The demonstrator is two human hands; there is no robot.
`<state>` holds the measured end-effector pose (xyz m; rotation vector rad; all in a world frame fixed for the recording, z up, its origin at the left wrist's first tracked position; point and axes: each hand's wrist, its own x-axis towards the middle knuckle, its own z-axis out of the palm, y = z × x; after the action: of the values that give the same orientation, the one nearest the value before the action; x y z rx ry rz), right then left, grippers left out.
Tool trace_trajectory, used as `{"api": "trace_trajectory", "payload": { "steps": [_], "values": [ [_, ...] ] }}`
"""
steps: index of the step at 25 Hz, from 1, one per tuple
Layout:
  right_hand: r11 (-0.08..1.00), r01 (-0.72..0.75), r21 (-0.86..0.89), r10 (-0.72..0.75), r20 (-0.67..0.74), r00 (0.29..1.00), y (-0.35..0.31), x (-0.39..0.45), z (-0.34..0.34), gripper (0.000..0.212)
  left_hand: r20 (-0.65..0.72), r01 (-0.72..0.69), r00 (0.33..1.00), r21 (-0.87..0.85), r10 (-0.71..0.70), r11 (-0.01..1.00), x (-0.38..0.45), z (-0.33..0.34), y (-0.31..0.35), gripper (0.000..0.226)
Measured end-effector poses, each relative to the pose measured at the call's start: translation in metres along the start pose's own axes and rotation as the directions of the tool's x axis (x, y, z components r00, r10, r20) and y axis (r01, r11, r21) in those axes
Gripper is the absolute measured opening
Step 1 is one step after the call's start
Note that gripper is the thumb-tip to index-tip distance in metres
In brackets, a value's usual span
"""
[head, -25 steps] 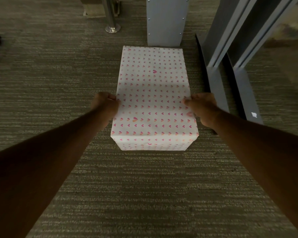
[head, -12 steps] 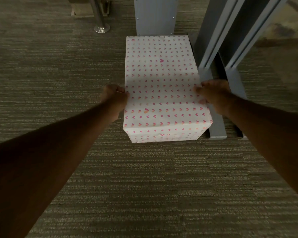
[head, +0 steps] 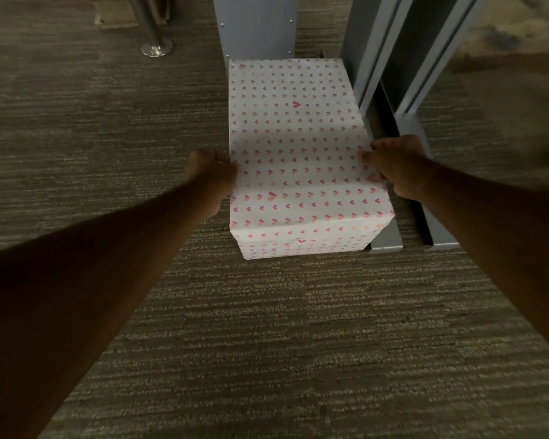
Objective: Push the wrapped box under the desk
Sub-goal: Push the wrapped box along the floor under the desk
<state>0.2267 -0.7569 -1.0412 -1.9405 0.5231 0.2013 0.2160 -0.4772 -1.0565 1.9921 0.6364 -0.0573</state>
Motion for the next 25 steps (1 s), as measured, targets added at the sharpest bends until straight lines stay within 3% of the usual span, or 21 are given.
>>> {"api": "trace_trajectory", "payload": {
  "steps": [9, 13, 19, 22, 25],
  "values": [
    [1.000, -0.023, -0.009, 0.022, -0.051, 0.998, 0.002, 0.005, -0.005, 0.032, 0.009, -0.021, 1.000, 0.029, 0.021, 0.999, -0.005, 0.004, 0.005, 0.006],
    [0.999, -0.031, -0.025, 0.030, -0.055, 0.998, 0.005, 0.006, -0.006, 0.022, -0.003, -0.021, 1.000, 0.043, 0.021, 0.999, -0.011, 0.005, 0.007, 0.002],
    [0.998, -0.028, -0.055, 0.024, -0.074, 0.997, 0.010, 0.007, -0.005, 0.031, -0.006, -0.034, 0.999, 0.069, 0.035, 0.997, -0.016, 0.005, 0.006, 0.004],
    [0.998, -0.004, -0.069, 0.002, -0.035, 0.999, 0.011, 0.003, -0.005, 0.035, 0.079, -0.121, 0.991, 0.206, 0.106, 0.971, -0.020, 0.003, 0.004, 0.023],
    [0.977, 0.023, -0.213, -0.036, -0.056, 0.998, 0.011, -0.004, -0.002, 0.057, 0.114, -0.176, 0.983, 0.321, 0.147, 0.930, -0.029, 0.004, 0.008, 0.042]
  ]
}}
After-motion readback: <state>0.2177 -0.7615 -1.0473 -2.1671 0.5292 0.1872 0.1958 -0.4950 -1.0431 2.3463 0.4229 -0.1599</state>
